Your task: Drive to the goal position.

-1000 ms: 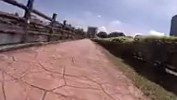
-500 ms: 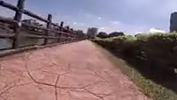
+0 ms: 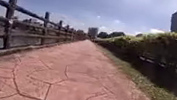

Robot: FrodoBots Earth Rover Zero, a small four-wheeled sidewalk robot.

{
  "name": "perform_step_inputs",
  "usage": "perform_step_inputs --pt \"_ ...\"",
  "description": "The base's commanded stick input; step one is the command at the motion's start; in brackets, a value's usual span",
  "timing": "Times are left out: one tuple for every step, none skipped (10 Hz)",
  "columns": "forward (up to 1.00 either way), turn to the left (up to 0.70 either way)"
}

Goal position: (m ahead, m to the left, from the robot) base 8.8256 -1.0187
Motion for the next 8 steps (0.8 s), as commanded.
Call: perform_step_inputs --pt "0.70 0.00" --pt "0.70 0.00" --pt "0.70 0.00" --pt "0.70 0.00" --pt "0.70 0.00" --pt "0.70 0.00" --pt "0.70 0.00" --pt "0.70 0.00"
